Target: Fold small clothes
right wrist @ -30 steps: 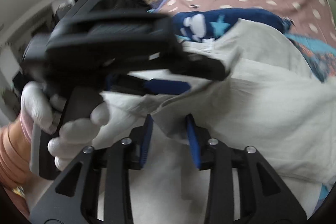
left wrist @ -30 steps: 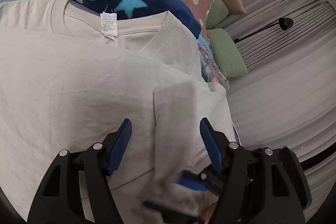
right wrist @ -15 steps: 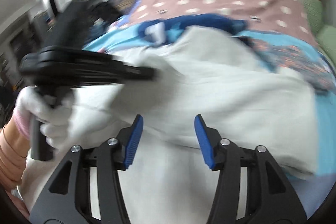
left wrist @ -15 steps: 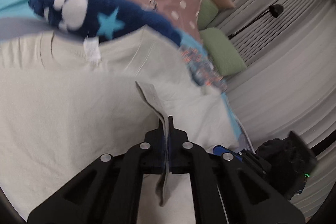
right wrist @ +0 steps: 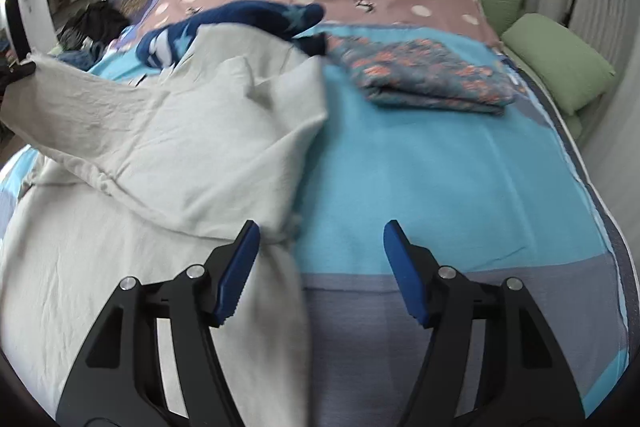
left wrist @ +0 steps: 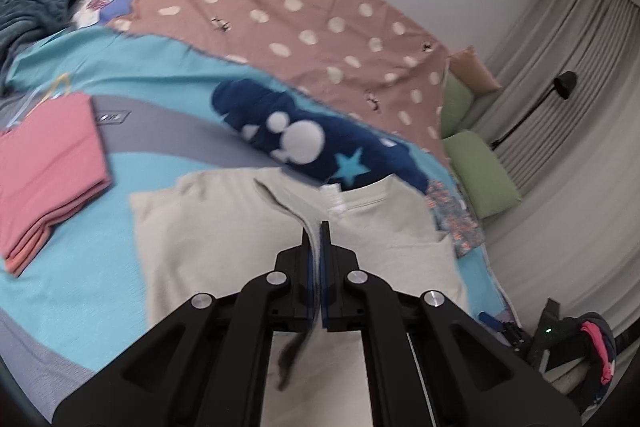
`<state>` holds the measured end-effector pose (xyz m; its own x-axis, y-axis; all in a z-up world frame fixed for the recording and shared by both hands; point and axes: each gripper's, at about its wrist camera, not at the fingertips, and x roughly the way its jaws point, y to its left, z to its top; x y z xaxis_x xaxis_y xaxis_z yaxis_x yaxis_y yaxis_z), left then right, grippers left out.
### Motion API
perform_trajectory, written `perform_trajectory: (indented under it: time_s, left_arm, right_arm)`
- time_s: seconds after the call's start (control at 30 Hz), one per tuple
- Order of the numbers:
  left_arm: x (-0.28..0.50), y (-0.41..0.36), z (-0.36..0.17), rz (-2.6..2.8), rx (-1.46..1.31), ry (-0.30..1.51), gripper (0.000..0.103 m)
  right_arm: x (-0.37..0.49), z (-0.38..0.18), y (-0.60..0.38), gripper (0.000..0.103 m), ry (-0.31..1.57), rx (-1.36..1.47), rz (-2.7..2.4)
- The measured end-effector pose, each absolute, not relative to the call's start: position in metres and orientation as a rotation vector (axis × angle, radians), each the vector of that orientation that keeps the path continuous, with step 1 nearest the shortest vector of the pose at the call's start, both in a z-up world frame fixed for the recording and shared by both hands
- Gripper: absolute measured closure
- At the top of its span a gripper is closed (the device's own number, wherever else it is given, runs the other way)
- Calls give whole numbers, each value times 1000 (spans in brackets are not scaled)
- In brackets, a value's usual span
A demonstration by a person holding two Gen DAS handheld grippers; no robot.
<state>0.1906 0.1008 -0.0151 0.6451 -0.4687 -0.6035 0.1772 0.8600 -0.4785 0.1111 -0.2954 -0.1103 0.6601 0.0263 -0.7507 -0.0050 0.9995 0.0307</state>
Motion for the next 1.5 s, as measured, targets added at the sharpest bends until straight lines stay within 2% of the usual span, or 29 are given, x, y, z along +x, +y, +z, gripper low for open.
perform_trajectory:
  time_s: [0.3,0.4,0.47,0.53,0.57,0.63,0.83,0.97,1.1,1.17,1.2,1.23,1.5]
  left_arm:
    - [192,133,-55,-177,-332,854,99]
    - [201,139,-74,-38,-255,900,92]
    - [200,143,-77,-22,-294,912,92]
    - [200,132,-65,-77,-333,883,81]
    - [203,122,-59,-117,-331,870,78]
    - [211,90,-44,-239,-304,863,61]
    - [248,-78,-23,-692,-102,955,53]
    - [274,-171,-39,-760,74,1016,53]
    - [295,-225,-61,-774,198,1085,53]
    - [300,-245,-69,-784,266,1114,56]
    - [301,-254,-74,-792,305,1120,76]
    - [300,-259,-77,-795,330,1127,103]
    - [314,-301,-60,-829,296,1017,103]
  right_arm:
    - [112,-117,-285,32,876,-7,10]
    - [111,-121,-288,29,877,9,6]
    - [110,-122,-291,28,876,30,8]
    - [111,-124,-293,26,881,49,12]
    - [111,-125,-293,26,881,54,12]
    - [110,-126,-292,25,875,52,7]
    - [106,-127,-294,24,855,68,4]
    - [106,-127,-296,24,853,87,15]
    - [106,-127,-299,22,856,109,29]
    - [107,-127,-299,22,857,113,33]
    - [107,-127,-299,21,858,112,34]
    - [107,-128,-298,21,859,110,33]
    - [104,-127,-298,21,854,122,39]
